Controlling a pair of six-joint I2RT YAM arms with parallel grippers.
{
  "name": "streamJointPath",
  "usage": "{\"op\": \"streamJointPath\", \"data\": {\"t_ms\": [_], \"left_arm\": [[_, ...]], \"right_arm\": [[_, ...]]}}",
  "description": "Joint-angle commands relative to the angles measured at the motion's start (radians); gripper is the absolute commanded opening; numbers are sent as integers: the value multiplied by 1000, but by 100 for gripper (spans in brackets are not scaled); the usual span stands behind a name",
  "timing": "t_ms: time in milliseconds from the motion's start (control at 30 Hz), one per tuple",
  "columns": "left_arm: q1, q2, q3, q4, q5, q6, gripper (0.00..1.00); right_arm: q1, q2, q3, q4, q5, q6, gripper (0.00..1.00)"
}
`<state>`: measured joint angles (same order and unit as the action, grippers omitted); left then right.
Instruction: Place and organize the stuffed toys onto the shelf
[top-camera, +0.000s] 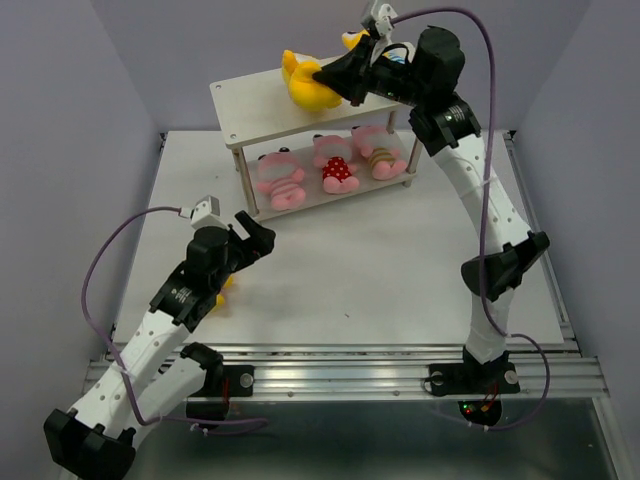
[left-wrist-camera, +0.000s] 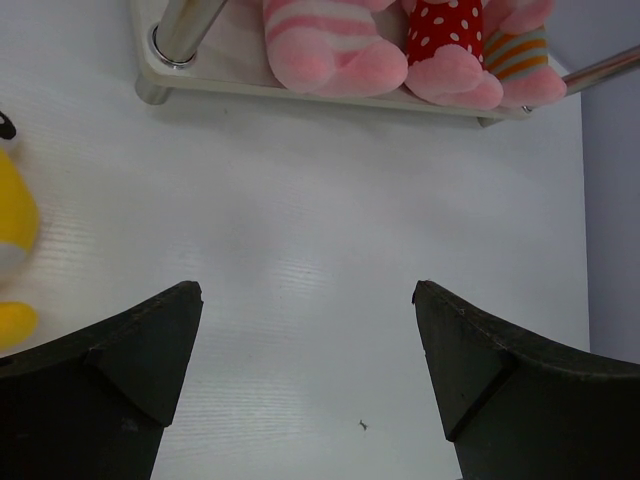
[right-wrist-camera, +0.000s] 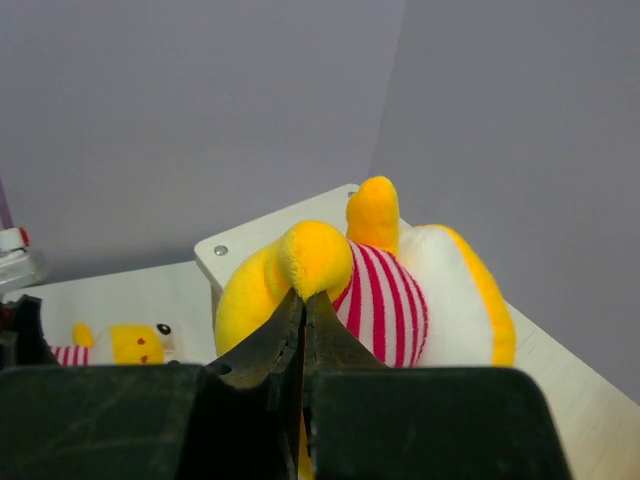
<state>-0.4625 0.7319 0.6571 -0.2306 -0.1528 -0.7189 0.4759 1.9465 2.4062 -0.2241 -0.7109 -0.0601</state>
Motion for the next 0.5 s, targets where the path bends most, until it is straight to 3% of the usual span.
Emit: {"op": "streamJointPath", "data": {"t_ms": [0, 467], "left_arm": [[2, -31, 32, -1, -25, -4, 99], [4, -62, 25, -13, -62, 3, 99]], "right_arm": [[29, 17, 51, 45, 77, -96, 1], [38, -41, -100, -212, 223, -412, 1]]}}
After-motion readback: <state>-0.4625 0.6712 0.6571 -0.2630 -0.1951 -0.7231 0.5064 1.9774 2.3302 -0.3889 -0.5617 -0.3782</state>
